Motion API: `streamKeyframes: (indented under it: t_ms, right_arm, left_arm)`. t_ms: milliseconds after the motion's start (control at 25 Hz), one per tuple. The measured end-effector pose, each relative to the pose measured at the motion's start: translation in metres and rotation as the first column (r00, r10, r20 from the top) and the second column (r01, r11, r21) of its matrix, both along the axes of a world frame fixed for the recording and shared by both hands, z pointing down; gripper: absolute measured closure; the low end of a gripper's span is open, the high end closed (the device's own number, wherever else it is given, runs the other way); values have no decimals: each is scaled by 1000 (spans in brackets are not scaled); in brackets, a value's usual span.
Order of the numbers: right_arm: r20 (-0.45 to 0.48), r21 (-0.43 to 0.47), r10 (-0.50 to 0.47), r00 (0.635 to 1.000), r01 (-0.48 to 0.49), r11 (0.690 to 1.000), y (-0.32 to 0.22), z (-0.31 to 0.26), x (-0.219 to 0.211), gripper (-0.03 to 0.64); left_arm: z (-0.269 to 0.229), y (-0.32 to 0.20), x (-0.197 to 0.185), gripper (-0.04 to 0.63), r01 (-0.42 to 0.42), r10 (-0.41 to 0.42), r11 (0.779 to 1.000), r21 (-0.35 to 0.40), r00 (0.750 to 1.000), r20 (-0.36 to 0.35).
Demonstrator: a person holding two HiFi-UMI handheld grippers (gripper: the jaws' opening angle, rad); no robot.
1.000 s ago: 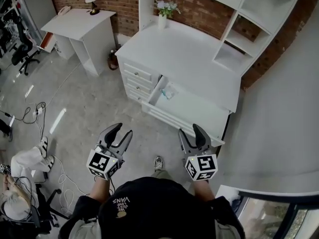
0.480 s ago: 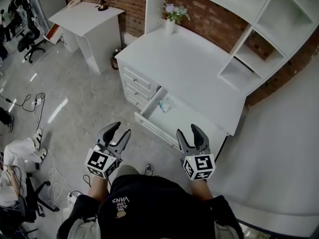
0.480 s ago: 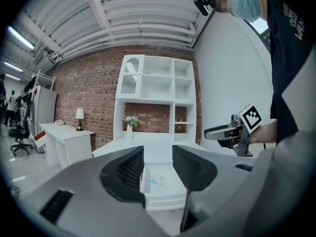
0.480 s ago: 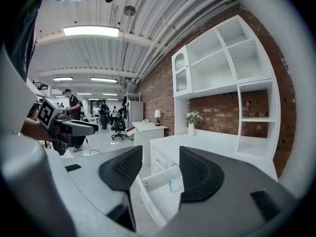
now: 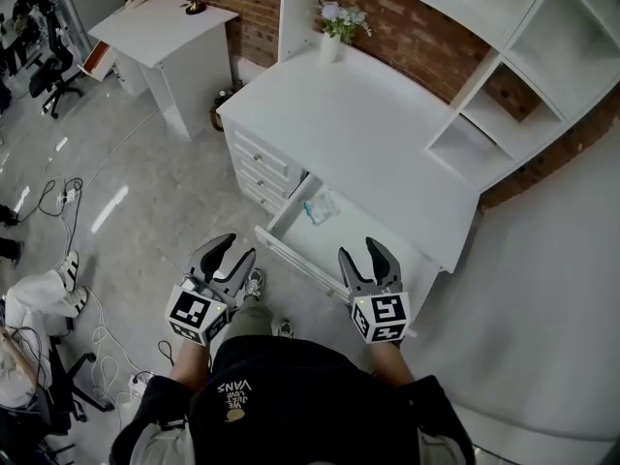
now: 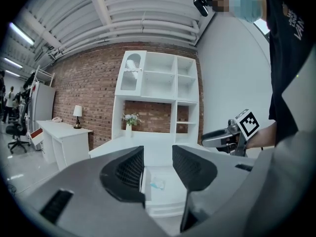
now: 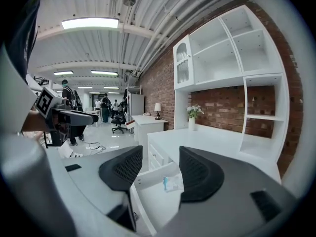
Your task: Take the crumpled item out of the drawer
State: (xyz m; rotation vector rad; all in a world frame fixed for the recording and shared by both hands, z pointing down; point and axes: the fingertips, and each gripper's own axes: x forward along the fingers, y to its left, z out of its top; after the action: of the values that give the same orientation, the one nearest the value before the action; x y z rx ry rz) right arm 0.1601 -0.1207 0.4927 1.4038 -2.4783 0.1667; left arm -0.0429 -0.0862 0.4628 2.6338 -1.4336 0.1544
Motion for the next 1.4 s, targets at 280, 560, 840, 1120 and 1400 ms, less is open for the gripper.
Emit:
streamKeyframes:
  t_ms: [280, 560, 840, 1120, 1400]
  right_arm:
    - [-49, -37, 5, 999, -7, 999, -43, 20, -18, 408]
    - [-95, -83, 28, 995, -36, 996, -93, 48, -36, 407]
    - [-171, -162, 34, 985, -62, 985, -127, 98, -50, 408]
    - [-257, -249, 23, 966, -89, 964, -149, 149, -60, 408]
    - [-332, -321, -19, 943, -93, 943, -164, 199, -64, 410]
  left_arm:
    - [-4, -49, -8, 434, -51, 51, 999, -3, 999, 1]
    - [-4, -102, -21, 434, -106, 106, 994, -8, 994, -2]
    - [2, -142, -29, 434, -166, 166, 986, -15, 986, -4]
    - [10, -165, -41, 434, -196, 196, 980, -30, 981, -13]
    - [18, -180, -55, 434, -217, 217, 975, -46, 976, -8]
